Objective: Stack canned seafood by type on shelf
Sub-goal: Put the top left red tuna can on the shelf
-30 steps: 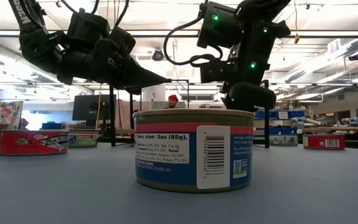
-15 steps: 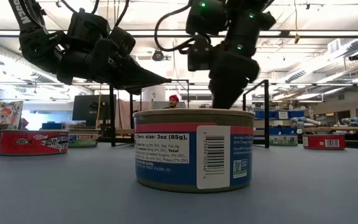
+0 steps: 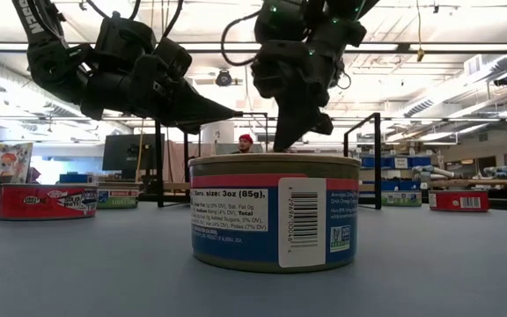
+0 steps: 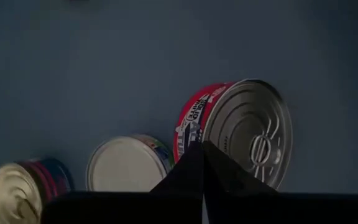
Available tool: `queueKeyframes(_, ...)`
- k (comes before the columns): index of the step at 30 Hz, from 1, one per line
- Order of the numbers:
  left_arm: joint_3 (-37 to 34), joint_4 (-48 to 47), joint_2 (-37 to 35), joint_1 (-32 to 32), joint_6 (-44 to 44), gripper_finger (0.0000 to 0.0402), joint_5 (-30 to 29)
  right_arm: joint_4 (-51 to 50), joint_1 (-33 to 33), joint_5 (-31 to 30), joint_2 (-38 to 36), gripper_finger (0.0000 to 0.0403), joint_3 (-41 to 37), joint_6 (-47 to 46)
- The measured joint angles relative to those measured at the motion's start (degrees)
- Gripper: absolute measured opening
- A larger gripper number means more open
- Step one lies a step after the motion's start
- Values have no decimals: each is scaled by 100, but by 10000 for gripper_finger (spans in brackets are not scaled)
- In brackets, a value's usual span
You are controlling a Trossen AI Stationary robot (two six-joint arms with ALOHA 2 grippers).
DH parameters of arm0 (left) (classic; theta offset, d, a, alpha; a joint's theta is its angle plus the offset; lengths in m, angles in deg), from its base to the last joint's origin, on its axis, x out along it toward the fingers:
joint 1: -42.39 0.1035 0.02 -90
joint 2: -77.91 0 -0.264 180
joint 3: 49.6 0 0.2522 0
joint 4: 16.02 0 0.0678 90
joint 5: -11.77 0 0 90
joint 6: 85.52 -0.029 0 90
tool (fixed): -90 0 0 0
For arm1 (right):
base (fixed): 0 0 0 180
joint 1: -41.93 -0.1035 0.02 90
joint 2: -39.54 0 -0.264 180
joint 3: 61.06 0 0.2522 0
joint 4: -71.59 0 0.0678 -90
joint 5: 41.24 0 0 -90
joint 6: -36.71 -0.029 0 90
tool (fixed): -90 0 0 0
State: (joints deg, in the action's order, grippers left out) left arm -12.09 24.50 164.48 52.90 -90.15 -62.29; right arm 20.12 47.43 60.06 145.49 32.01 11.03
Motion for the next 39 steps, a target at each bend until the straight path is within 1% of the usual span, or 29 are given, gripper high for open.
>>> queueKeyframes(7, 0, 0, -1, 0, 17, 1, 0, 42, 418, 640, -3, 5, 2, -329)
queueKeyframes(16, 0, 0, 2, 0, 36, 1, 0, 45, 875, 957, -20, 5, -302, -384)
queueKeyframes(19, 0, 0, -1, 0, 36, 1, -2, 81, 953, 1067, -20, 5, -343, -387)
queueKeyframes(24, 0, -1, 2, 0, 39, 1, 0, 204, 1040, 1481, -20, 6, -343, -455)
queueKeyframes(34, 0, -1, 2, 0, 41, 1, 0, 589, 1045, 2308, -18, 5, -345, -950)
queueKeyframes(39, 0, -2, 2, 0, 66, 1, 0, 605, 1062, 2433, -17, 5, -345, -1157)
